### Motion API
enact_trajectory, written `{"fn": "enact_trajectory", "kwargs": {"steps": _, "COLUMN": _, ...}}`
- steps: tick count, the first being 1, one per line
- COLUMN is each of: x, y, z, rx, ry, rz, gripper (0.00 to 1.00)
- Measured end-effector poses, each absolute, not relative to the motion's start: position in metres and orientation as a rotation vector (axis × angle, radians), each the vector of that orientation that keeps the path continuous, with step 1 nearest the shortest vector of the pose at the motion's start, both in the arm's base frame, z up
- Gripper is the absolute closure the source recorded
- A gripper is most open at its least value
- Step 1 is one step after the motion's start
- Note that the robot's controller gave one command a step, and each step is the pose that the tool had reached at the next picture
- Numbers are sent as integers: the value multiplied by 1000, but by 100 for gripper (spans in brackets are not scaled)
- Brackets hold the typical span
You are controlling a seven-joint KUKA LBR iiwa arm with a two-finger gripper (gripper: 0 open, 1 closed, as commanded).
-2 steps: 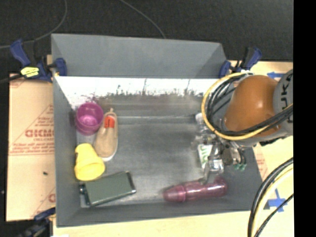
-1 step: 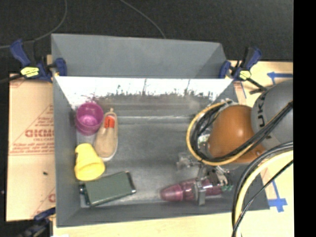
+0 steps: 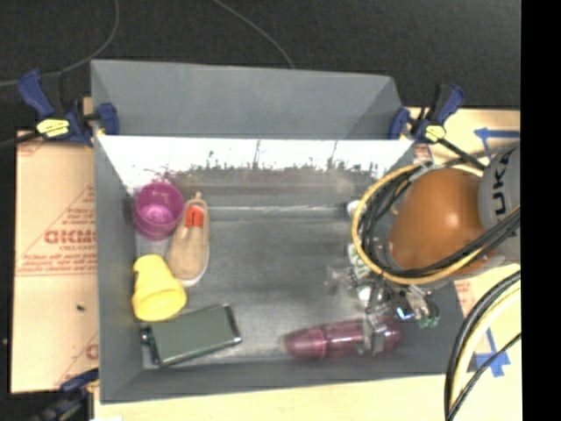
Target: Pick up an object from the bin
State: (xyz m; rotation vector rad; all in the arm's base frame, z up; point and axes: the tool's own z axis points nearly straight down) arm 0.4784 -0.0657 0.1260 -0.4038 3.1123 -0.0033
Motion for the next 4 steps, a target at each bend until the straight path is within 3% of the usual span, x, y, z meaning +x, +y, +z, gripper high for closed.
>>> {"fn": "enact_trajectory", "kwargs": {"steps": 1, "x": 474, "y": -97, "z": 100, "rx": 282, "ry": 3127, "rz": -6, "gripper": 0}}
{"fn": "enact_trajectory", "kwargs": {"steps": 2, "x": 478, "y": -57, "z": 73, "rx": -366, "ry": 3096, "rz": -10, "gripper": 0}}
{"fn": "enact_trajectory", "kwargs": {"steps": 3, "x": 475, "y": -51, "z": 70, "rx": 324, "ry": 3118, "rz": -6, "gripper": 100}}
{"fn": "enact_trajectory", "kwargs": {"steps": 4, "x": 475, "y": -51, "z": 70, "rx": 324, "ry": 3118, "rz": -7, "gripper": 100}}
